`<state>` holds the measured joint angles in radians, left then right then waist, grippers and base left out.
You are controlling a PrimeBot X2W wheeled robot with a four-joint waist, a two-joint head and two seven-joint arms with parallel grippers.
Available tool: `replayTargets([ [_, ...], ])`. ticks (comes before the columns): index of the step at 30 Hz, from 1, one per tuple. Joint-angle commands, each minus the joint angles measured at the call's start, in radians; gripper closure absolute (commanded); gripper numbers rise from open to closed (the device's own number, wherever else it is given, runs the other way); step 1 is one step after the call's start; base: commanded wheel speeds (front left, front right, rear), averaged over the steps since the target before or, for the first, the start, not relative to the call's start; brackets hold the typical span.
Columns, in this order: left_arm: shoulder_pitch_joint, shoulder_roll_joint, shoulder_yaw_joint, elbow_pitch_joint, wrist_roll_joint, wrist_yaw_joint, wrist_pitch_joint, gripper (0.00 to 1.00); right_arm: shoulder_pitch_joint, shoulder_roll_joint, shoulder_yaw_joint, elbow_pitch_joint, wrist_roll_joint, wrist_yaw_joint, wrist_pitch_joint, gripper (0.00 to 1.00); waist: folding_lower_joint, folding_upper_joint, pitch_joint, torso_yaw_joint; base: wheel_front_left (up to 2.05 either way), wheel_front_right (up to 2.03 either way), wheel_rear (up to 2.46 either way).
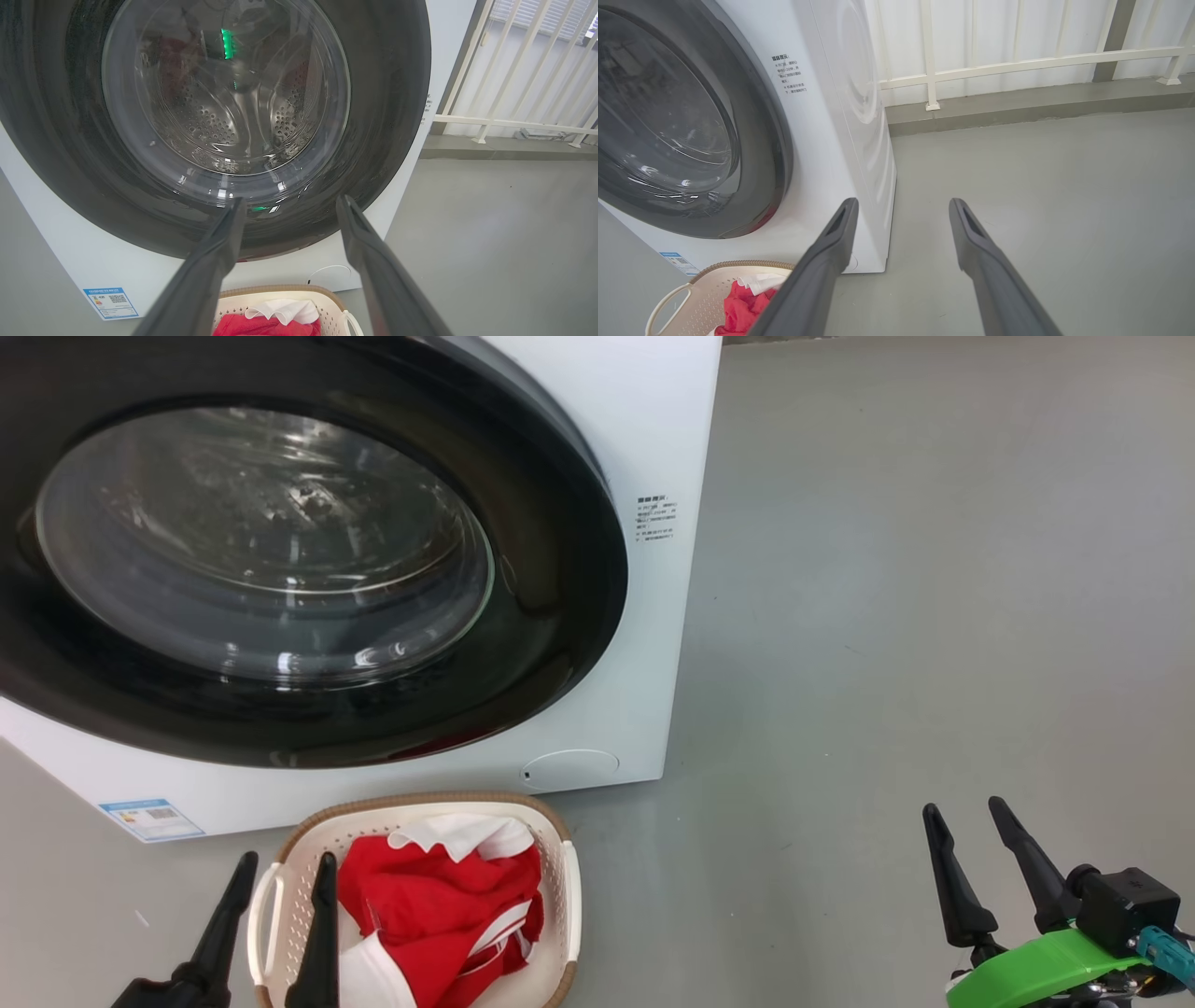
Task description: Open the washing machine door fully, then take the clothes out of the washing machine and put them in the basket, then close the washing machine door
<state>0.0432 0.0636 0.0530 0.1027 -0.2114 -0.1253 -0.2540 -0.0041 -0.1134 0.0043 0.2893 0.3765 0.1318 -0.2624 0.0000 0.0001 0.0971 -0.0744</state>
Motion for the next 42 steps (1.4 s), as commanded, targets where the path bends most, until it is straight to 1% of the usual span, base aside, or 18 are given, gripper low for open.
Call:
replayTargets([
  [1,-0.011,0.007,0.036,-0.027,0.006,-0.005,-0.008,0.0,-0.001,-0.009,0.012,-0.026,-0.006,-0.001,0.001,0.0,0.0,-0.0001,0.0,0.001,0.0,0.0,0.0],
  [23,-0.004,0.001,0.046,-0.027,-0.001,-0.005,-0.008,0.0,-0.002,-0.006,0.02,-0.026,-0.008,-0.001,0.001,0.0,0.0,-0.0001,-0.009,0.003,0.0,0.0,0.0],
  [24,0.0,-0.008,0.011,-0.001,0.0,0.0,0.0,1.0,0.0,0.004,0.001,-0.001,0.0,0.0,0.0,1.0,0.0,-0.0001,-0.009,0.003,0.0,0.0,0.0],
  [30,0.0,-0.025,0.003,0.073,0.001,0.001,0.007,1.0,0.007,0.034,0.014,0.07,0.0,0.0,0.0,1.0,0.0,-0.0001,-0.009,0.003,0.0,0.0,0.0],
  [33,-0.001,-0.024,0.005,0.071,-0.034,0.0,0.015,1.0,0.005,0.034,0.012,0.065,0.031,0.0,0.008,1.0,0.0003,-0.0001,-0.011,0.004,0.0,0.0,0.0],
  [37,-0.005,-0.023,0.005,0.073,-0.079,0.0,0.027,1.0,0.003,0.034,0.009,0.06,0.071,0.0,0.019,1.0,0.0023,-0.0001,-0.016,0.007,0.0,0.0,0.0],
  [40,-0.009,-0.023,0.006,0.076,-0.113,0.0,0.035,1.0,0.001,0.034,0.007,0.059,0.102,0.0,0.027,1.0,0.0006,-0.0001,-0.017,0.009,0.0,0.0,0.0],
  [42,-0.01,-0.022,0.006,0.077,-0.124,0.0,0.038,1.0,0.0,0.034,0.007,0.058,0.112,0.0,0.029,1.0,0.0002,-0.0001,-0.017,0.009,0.0,0.0,0.0],
])
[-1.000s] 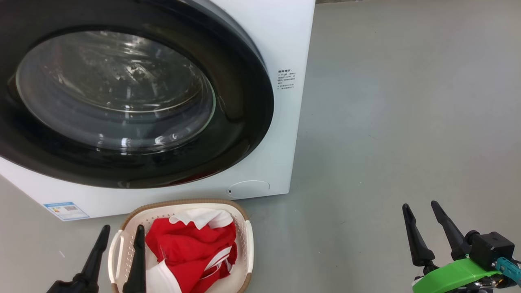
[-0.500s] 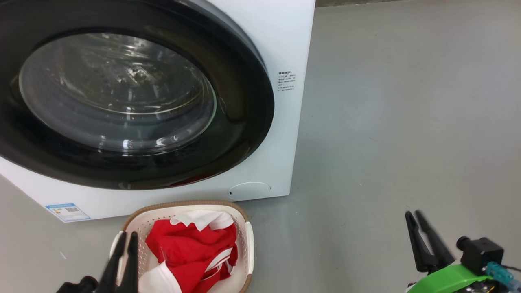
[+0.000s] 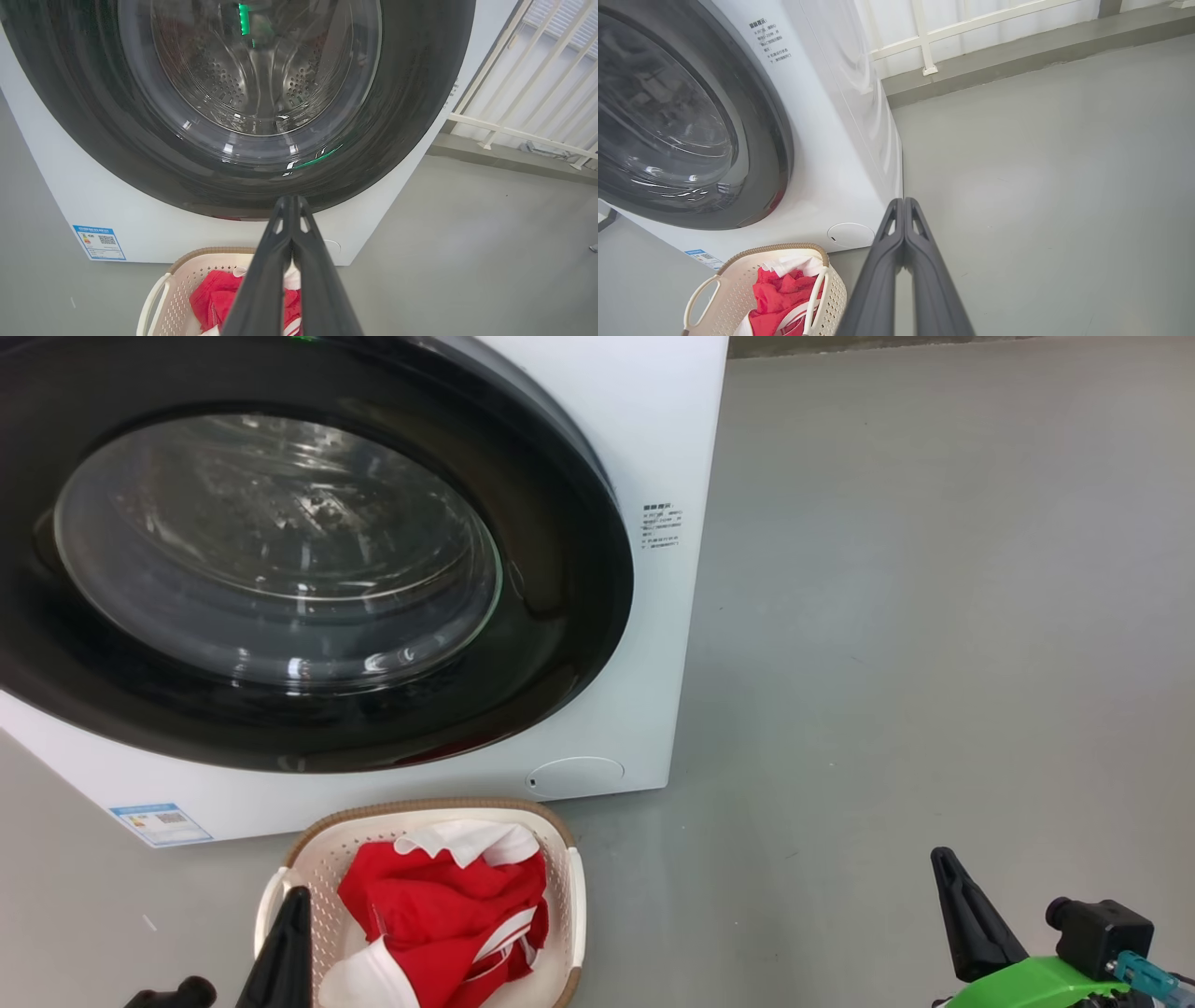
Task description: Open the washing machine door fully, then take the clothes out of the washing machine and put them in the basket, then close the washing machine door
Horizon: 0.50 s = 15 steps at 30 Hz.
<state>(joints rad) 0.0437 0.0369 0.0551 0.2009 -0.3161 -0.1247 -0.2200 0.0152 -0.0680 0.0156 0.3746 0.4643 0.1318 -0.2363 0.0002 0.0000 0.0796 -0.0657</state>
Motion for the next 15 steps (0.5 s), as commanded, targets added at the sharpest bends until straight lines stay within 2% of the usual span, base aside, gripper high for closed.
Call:
replayTargets([
  [1,-0.013,0.004,0.005,-0.02,-0.031,0.0,0.006,1.0,-0.021,-0.012,-0.006,-0.028,0.034,0.0,0.006,1.0,-0.0001,0.0,0.0,0.001,0.0,0.0,0.0],
  [15,-0.032,0.007,0.01,-0.009,-0.188,-0.001,0.045,1.0,-0.034,-0.011,-0.017,-0.04,0.175,0.0,0.045,1.0,-0.0002,0.0,-0.009,0.009,0.0,0.0,0.0],
])
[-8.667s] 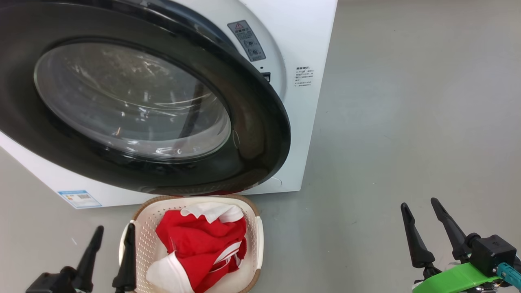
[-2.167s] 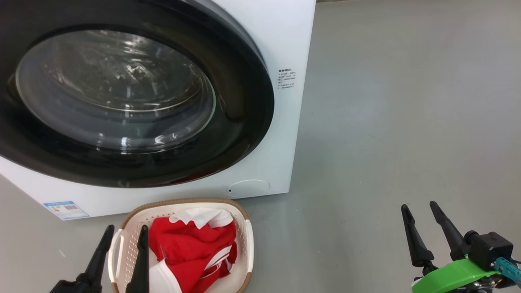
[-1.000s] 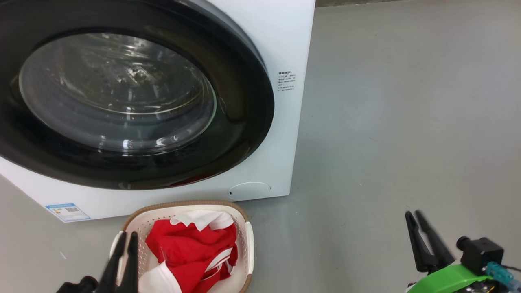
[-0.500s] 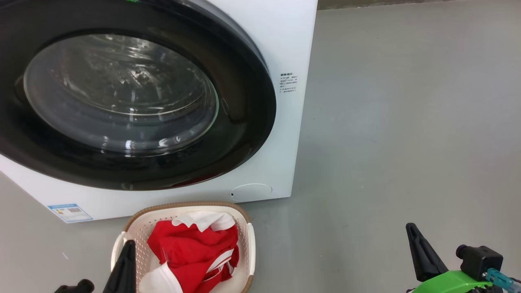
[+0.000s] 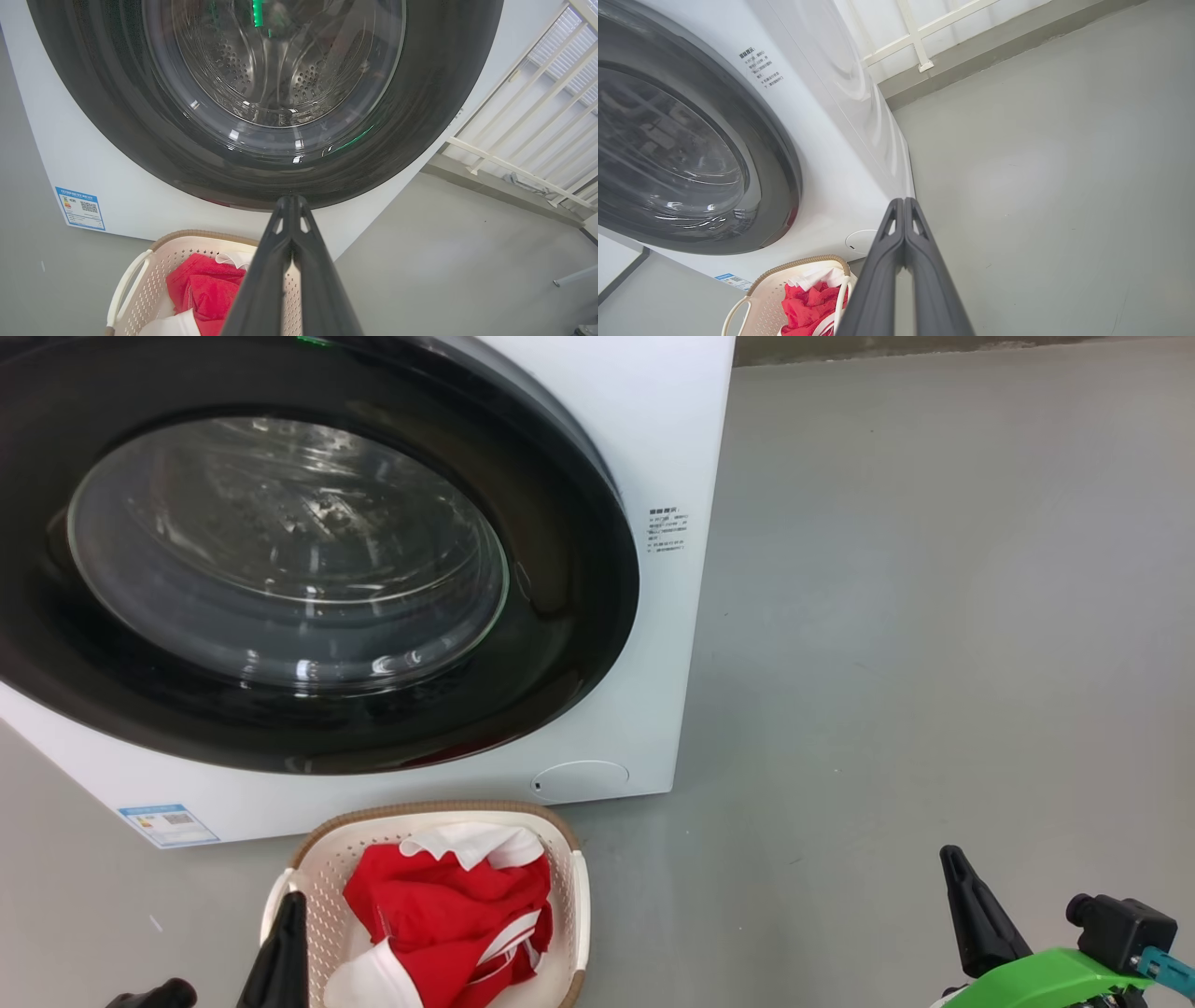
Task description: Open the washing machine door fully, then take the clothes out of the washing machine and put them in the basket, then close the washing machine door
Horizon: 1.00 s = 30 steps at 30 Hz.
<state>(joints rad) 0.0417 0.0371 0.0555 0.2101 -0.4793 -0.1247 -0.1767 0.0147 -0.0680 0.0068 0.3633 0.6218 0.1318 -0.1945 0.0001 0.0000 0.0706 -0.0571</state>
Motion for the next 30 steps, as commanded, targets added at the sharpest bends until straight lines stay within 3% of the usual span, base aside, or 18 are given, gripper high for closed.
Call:
replayTargets([
  [1,-0.031,0.007,0.01,-0.018,-0.036,-0.001,0.005,1.0,-0.035,-0.011,-0.009,-0.029,0.028,0.0,0.006,1.0,-0.0001,0.0,-0.001,0.001,0.0,0.0,0.0],
  [30,-0.064,0.011,0.021,-0.003,-0.35,-0.003,0.084,1.0,-0.059,-0.008,-0.034,-0.055,0.307,0.0,0.087,1.0,-0.0001,0.0,-0.02,0.017,0.0,0.0,0.0],
])
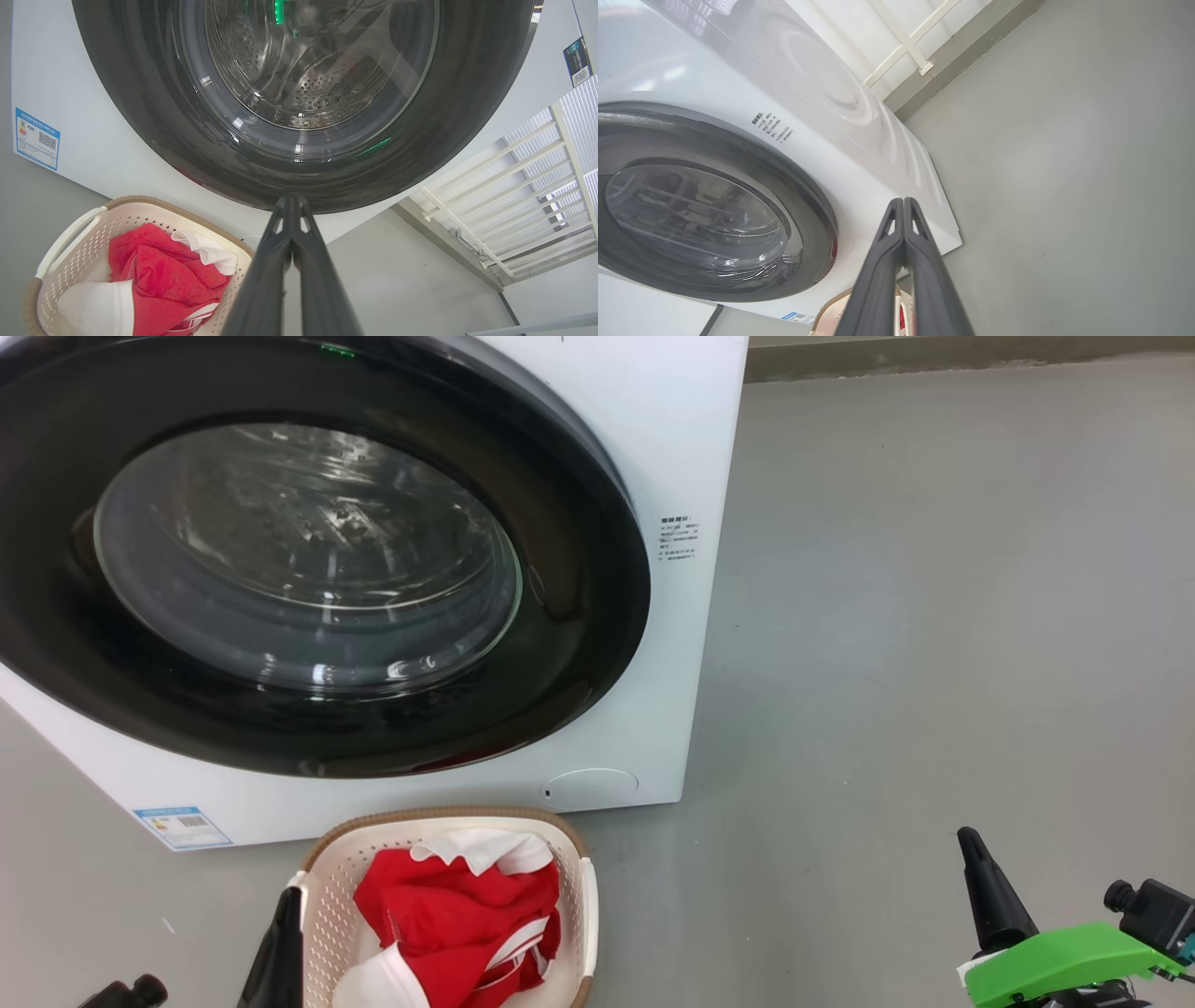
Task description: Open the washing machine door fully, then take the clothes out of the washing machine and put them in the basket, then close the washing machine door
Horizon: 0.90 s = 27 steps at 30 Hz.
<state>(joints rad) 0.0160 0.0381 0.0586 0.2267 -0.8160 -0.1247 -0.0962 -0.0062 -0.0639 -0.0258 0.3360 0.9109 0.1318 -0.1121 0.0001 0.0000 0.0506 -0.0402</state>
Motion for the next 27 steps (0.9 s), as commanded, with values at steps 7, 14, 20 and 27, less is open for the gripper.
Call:
replayTargets([
  [7,-0.048,0.011,0.022,-0.016,-0.103,-0.003,0.027,1.0,-0.045,-0.01,-0.01,-0.035,0.096,-0.001,0.028,1.0,-0.0001,0.0,-0.005,0.005,0.0,0.0,0.0],
  [14,-0.057,0.011,0.025,-0.012,-0.181,-0.003,0.047,1.0,-0.052,-0.009,-0.017,-0.042,0.166,-0.001,0.049,1.0,-0.0001,0.0,-0.01,0.009,0.0,0.0,0.0],
  [20,-0.064,0.012,0.028,-0.008,-0.248,-0.004,0.064,1.0,-0.057,-0.007,-0.023,-0.047,0.225,-0.001,0.067,1.0,-0.0001,0.0,-0.014,0.012,0.0,0.0,0.0],
  [27,-0.073,0.012,0.031,-0.005,-0.326,-0.004,0.084,1.0,-0.063,-0.006,-0.031,-0.054,0.294,-0.001,0.089,1.0,-0.0001,0.0,-0.019,0.016,0.0,0.0,0.0],
])
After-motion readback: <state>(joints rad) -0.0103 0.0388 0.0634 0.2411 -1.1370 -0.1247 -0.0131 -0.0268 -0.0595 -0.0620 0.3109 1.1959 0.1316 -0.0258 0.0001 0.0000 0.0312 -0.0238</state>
